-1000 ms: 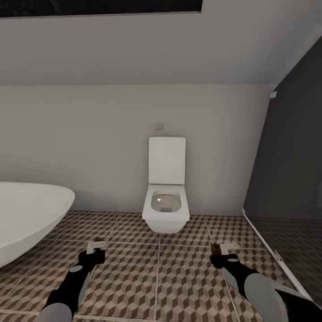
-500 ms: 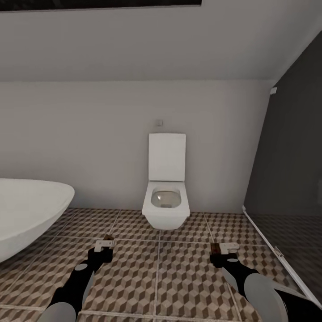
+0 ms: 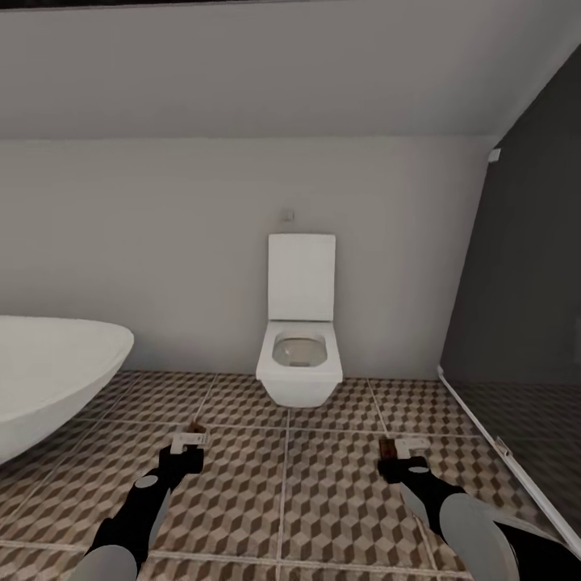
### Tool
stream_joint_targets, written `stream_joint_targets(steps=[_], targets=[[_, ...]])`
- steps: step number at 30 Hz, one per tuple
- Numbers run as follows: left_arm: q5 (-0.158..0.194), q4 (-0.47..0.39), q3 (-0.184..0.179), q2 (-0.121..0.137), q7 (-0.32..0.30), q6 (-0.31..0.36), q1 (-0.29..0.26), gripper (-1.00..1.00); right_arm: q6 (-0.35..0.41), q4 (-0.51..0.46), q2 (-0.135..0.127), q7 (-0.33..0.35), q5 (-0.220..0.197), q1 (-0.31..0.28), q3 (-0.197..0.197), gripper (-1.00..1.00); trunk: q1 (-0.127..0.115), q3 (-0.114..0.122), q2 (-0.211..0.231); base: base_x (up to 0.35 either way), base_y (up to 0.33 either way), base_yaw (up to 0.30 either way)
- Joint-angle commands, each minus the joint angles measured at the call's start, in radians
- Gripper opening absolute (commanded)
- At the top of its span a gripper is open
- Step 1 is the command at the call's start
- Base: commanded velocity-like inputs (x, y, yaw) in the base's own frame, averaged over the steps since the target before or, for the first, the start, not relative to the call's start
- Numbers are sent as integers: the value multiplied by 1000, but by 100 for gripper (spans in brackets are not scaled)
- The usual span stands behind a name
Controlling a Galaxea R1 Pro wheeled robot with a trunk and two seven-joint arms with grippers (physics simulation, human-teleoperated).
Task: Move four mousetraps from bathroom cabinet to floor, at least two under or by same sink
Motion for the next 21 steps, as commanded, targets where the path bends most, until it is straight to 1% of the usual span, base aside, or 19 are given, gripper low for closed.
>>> stream_joint_targets(steps=[1, 21], targets=[[-9, -1, 9, -2, -12, 1, -1, -100, -3, 1, 0, -3, 8, -1, -8, -100, 0, -5, -1, 0, 0, 0], [-10, -1, 9, -2, -6, 2, -1, -100, -2, 1, 4, 4, 9, -1, -7, -100, 9, -82, -6, 0, 0, 0]])
